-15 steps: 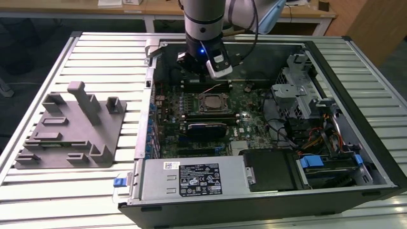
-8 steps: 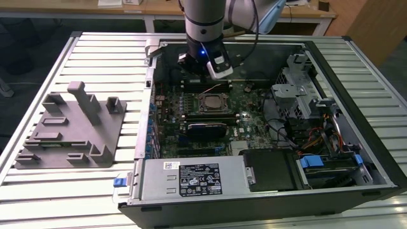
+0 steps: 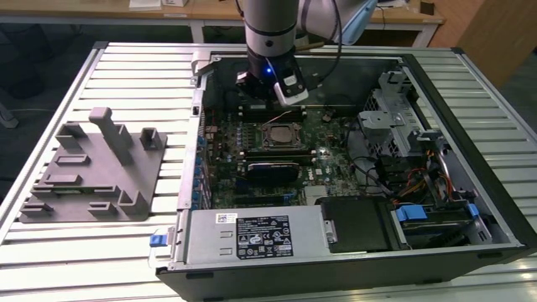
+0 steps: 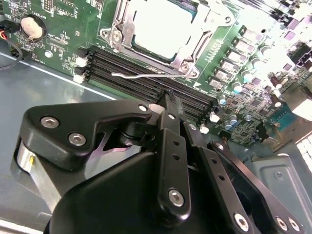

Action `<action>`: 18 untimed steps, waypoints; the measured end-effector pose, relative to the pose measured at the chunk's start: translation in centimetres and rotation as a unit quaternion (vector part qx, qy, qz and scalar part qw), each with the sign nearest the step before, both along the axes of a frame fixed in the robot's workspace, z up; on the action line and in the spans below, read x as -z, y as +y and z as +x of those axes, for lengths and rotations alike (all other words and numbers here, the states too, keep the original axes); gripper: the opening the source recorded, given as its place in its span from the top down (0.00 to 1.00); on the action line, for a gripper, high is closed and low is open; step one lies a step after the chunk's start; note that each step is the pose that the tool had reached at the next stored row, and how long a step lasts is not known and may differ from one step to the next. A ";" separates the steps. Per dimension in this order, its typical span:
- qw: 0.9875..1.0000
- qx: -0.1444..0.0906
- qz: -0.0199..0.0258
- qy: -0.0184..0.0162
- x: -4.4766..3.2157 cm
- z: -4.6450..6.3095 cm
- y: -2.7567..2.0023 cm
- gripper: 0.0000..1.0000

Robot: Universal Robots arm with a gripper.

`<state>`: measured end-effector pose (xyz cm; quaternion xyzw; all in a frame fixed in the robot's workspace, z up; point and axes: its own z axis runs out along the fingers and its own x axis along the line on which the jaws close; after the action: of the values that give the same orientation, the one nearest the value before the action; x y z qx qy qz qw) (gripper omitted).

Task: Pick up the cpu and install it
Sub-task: 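Install the first cpu locking lever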

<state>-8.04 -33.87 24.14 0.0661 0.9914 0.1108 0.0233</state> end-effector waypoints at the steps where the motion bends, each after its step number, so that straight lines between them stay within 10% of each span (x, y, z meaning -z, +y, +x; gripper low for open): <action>1: 1.000 0.000 0.000 -0.001 0.04 0.0 0.00 0.89; 18: 1.000 0.006 -0.003 -0.014 0.61 0.5 0.03 0.89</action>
<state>-7.53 -33.83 23.53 0.0706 0.9908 0.1088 0.0381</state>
